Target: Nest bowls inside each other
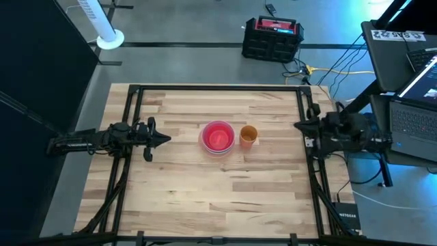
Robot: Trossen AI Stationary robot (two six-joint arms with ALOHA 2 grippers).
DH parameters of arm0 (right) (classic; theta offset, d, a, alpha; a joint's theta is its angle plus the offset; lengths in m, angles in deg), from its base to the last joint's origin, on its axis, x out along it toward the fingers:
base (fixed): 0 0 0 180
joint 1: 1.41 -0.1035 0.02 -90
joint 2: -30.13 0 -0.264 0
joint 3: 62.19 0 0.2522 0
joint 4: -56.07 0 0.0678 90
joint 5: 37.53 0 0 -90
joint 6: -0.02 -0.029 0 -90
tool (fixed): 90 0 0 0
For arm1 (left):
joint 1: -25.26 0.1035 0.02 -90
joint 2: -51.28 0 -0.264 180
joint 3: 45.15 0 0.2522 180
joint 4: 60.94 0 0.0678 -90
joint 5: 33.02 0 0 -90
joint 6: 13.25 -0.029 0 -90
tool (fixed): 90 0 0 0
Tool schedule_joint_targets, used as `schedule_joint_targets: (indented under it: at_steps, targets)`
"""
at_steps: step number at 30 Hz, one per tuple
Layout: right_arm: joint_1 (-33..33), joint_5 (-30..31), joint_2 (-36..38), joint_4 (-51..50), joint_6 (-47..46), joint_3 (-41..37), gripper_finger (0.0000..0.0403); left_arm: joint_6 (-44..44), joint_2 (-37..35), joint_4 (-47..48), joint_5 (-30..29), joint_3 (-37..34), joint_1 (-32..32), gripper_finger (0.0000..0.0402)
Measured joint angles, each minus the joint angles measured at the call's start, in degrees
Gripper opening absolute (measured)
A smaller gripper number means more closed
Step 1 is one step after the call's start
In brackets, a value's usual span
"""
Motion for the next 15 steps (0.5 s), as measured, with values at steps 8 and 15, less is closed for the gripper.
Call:
schedule_joint_targets:
  at_steps: [8, 15]
  targets:
    - [0.0, -1.0, 0.1, 7.5, -0.6, -8.1, 0.0000, 0.0, 0.8, 0.0, 0.1, 0.0, 0.0, 0.0000]
    - [0.0, -1.9, 0.1, 16.3, -0.1, -14.6, 0.0000, 0.0, 1.0, 0.0, 0.1, 0.0, 0.0, 0.0000]
